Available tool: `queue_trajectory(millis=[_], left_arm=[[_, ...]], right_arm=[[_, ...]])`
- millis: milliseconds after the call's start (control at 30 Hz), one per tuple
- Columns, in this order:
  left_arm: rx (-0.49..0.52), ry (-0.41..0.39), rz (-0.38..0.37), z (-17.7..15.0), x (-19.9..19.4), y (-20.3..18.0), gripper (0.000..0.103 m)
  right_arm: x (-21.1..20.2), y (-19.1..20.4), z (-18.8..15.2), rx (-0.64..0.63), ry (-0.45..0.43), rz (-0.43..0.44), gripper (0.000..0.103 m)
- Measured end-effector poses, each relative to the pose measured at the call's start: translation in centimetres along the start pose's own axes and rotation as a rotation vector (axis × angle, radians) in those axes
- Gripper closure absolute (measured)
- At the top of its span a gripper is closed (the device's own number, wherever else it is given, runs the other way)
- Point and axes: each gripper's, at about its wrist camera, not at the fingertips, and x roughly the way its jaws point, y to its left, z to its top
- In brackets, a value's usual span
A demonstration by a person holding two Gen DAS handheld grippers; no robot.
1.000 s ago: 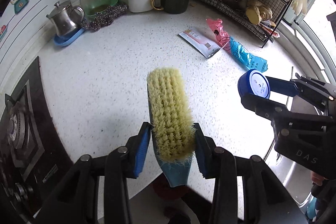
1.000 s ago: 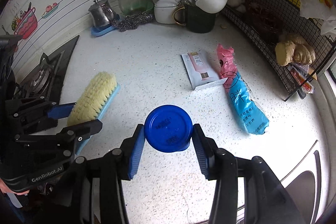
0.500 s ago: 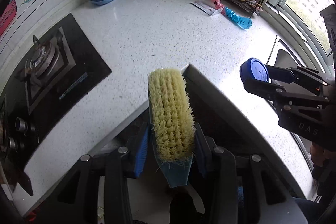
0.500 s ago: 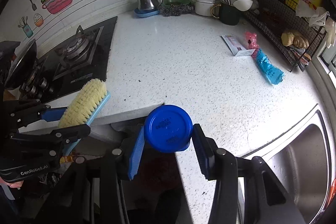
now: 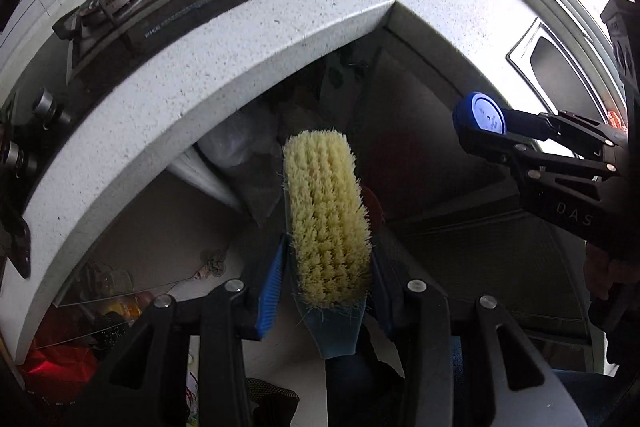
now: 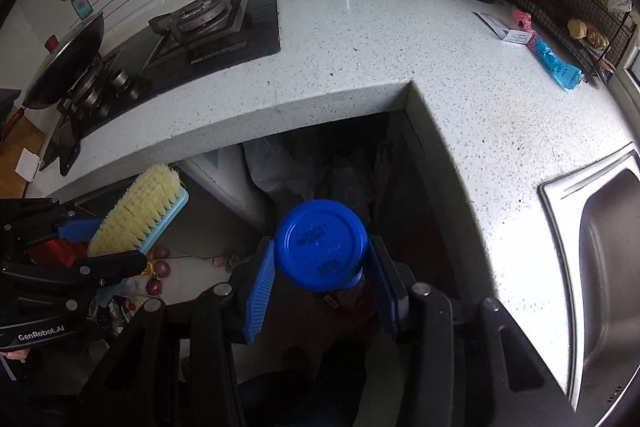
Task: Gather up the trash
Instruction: 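Carry the yellow brush and blue-lidded jar down over the red bin, then open the left tool dropping the brush while the right tool releases the jar into the bin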
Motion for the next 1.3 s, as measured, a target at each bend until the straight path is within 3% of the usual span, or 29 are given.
queue_trajectory(millis=[300,467,833,1167,1233,1300], left_arm=[[-0.004,0.130,-0.023,-2.2,11.1,0.2,0.066],[-0.014,0.185,-0.014,-2.6,19.9,0.4,0.066],[-0.049,0.282,-0.080,-3.4,37.3,0.2,0.066],[0.021,0.328,-0.125,-3.0,42.3,-1.9,0.066],[0.040,0.333,-0.125,-2.6,42.8,-2.3,0.062],[0.051,0.341,-0.125,-2.2,43.1,-2.4,0.040]], right_arm=[[8.2,-0.1,-4.3,0.005,0.086,0.009,0.060],[14.4,-1.7,-7.0,0.024,0.138,-0.002,0.060],[27.9,-5.7,-12.2,0.091,0.227,-0.037,0.060],[31.3,-7.7,-14.6,0.183,0.237,-0.060,0.060],[31.3,-7.9,-14.8,0.202,0.236,-0.062,0.060],[31.5,-8.1,-14.9,0.217,0.236,-0.058,0.060]])
